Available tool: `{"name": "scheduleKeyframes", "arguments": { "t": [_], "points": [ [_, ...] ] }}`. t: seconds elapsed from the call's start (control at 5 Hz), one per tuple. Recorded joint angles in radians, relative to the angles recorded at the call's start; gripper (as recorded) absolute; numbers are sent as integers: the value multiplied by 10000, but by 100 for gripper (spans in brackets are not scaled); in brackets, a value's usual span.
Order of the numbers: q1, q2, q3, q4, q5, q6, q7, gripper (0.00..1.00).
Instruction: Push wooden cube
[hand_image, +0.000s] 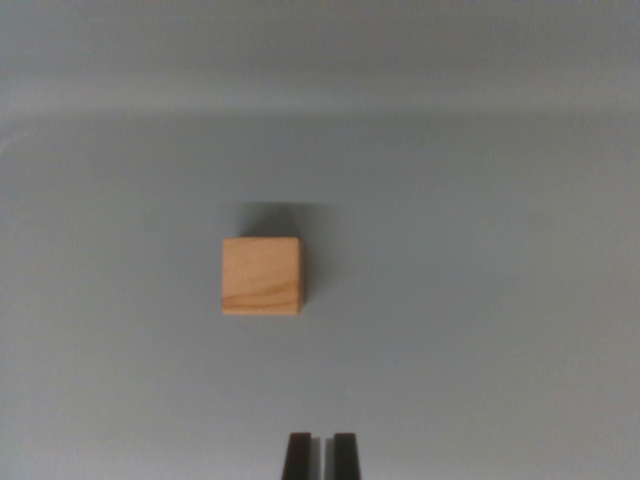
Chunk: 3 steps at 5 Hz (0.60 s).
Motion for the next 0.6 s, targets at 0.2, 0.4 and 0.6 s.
{"name": "scheduleKeyframes", "arguments": {
  "t": [0.2, 0.4, 0.6],
  "points": [
    [0, 0, 0, 0, 0, 0, 0, 0],
    [31, 179, 45, -320, -12, -469, 66, 0],
    [31, 179, 45, -320, -12, -469, 66, 0]
  ]
}}
